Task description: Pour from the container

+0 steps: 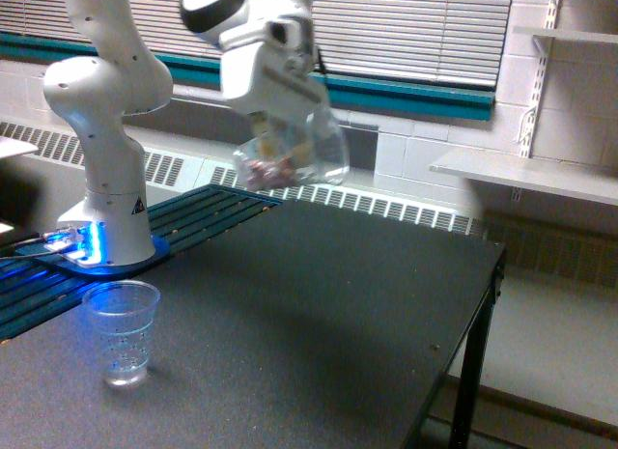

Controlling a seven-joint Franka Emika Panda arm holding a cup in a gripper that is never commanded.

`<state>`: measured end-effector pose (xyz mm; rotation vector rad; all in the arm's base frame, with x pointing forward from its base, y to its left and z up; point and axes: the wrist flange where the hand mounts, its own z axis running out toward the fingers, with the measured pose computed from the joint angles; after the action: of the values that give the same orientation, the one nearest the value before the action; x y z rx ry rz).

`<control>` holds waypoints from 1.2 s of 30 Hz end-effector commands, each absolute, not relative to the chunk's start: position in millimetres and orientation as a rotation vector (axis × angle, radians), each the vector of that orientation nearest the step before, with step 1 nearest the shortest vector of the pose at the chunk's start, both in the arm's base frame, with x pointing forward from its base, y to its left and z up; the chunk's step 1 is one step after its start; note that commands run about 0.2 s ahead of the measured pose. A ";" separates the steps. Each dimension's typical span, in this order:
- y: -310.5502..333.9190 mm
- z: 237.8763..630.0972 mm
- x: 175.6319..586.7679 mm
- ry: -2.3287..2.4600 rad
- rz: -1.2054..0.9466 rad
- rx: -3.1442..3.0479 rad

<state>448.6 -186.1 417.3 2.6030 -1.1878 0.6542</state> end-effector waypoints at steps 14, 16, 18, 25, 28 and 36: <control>-224.3 368.3 350.7 -1.423 0.512 2.457; -226.0 362.2 340.7 -1.444 0.490 2.438; -226.5 357.5 332.8 -1.457 0.470 2.421; -228.3 340.7 308.1 -1.507 0.391 2.386; -229.3 333.5 298.3 -1.529 0.366 2.378; -230.9 320.6 277.4 -1.573 0.304 2.348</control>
<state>290.2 -227.4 324.8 2.3913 -1.5146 0.3253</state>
